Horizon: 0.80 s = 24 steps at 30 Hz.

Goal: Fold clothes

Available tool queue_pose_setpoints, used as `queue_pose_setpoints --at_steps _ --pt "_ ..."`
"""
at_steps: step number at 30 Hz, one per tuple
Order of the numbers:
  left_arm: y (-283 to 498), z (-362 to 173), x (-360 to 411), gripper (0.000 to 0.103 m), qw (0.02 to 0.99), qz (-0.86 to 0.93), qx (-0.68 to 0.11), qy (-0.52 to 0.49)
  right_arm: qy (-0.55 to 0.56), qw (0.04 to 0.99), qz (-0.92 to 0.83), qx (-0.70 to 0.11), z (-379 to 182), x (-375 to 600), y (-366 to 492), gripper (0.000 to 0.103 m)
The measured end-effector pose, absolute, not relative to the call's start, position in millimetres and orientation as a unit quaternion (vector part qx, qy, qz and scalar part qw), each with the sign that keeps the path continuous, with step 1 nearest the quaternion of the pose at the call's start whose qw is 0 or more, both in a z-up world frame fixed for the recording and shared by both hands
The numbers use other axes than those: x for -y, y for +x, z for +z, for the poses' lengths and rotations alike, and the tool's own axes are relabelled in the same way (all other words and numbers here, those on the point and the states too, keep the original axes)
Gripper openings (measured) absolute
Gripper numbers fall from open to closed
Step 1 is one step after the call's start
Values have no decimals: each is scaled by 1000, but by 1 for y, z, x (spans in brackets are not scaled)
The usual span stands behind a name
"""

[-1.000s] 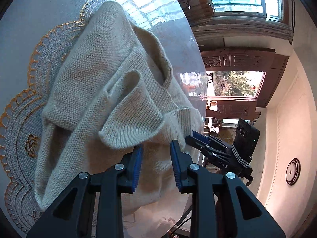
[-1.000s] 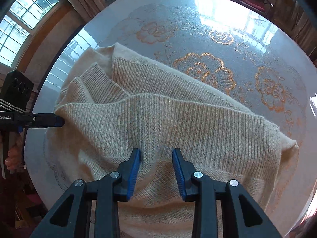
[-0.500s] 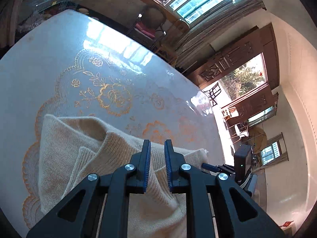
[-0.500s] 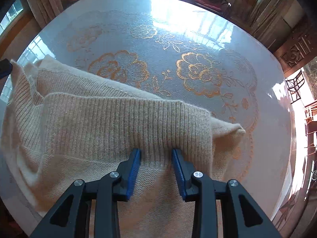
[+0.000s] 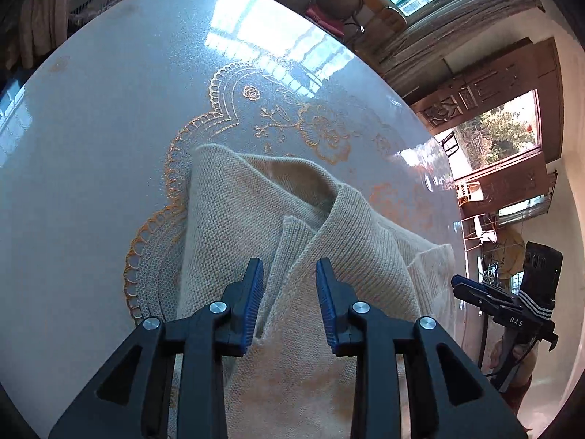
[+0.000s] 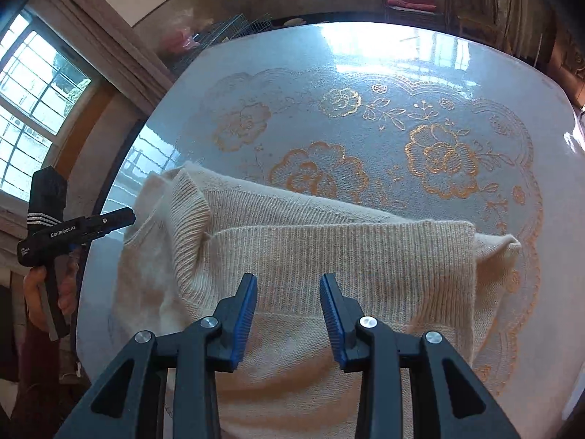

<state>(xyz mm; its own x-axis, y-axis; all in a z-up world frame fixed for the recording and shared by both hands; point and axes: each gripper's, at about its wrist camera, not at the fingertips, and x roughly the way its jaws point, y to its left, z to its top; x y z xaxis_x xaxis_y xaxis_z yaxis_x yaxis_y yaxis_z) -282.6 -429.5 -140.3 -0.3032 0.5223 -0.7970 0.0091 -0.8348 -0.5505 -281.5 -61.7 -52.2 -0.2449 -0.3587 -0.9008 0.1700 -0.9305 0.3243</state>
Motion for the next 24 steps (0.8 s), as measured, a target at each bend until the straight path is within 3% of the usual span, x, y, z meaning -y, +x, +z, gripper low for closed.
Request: queue_pose_setpoints --at_steps 24 --pt "-308 -152 427 37 311 713 190 -600 614 138 -772 92 -64 31 -217 36"
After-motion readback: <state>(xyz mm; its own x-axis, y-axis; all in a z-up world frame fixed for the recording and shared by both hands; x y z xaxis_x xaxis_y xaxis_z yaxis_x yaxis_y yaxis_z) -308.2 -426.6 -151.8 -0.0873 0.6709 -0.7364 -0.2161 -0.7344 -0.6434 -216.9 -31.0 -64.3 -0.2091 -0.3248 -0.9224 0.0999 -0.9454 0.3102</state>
